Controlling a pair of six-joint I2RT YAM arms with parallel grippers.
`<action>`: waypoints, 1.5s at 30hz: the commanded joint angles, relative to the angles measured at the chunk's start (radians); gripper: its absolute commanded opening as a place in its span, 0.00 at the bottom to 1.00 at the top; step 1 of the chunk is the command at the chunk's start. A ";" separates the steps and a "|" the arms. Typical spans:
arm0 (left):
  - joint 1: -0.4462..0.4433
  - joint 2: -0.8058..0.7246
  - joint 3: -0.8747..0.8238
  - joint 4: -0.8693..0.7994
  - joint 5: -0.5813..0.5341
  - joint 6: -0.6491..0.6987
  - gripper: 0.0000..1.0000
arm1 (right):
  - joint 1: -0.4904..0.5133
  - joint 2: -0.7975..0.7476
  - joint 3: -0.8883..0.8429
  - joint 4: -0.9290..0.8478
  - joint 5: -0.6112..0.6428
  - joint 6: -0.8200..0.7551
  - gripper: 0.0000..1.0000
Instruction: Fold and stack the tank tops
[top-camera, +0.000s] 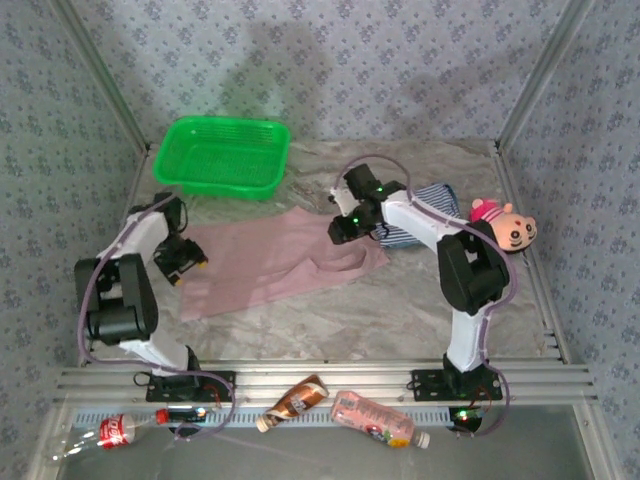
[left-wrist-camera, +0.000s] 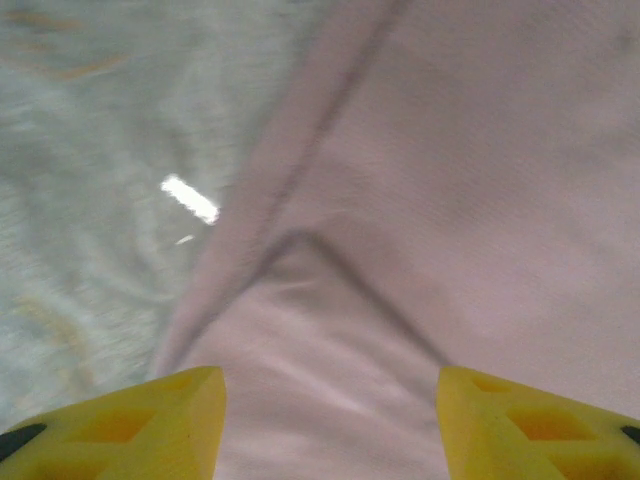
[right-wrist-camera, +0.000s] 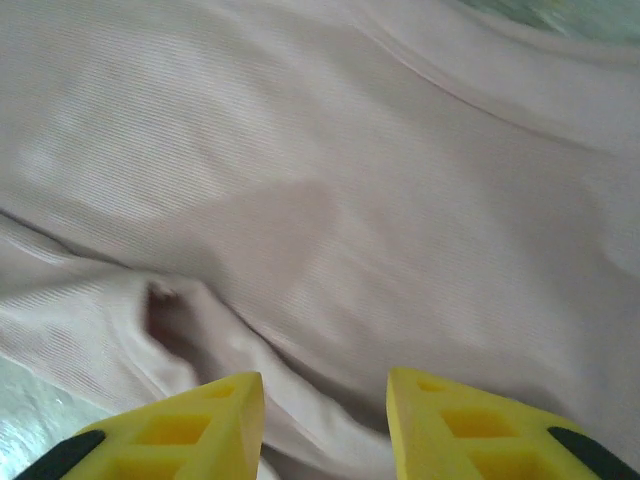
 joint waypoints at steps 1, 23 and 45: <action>-0.035 0.076 0.025 0.038 0.039 0.018 0.57 | 0.025 0.074 0.007 0.084 -0.041 0.065 0.40; -0.040 -0.156 -0.278 -0.043 0.068 -0.030 0.57 | 0.097 -0.164 -0.499 0.023 0.018 0.108 0.40; 0.088 0.197 0.158 0.186 0.185 0.506 0.56 | 0.032 0.219 0.171 0.147 -0.029 -0.078 0.59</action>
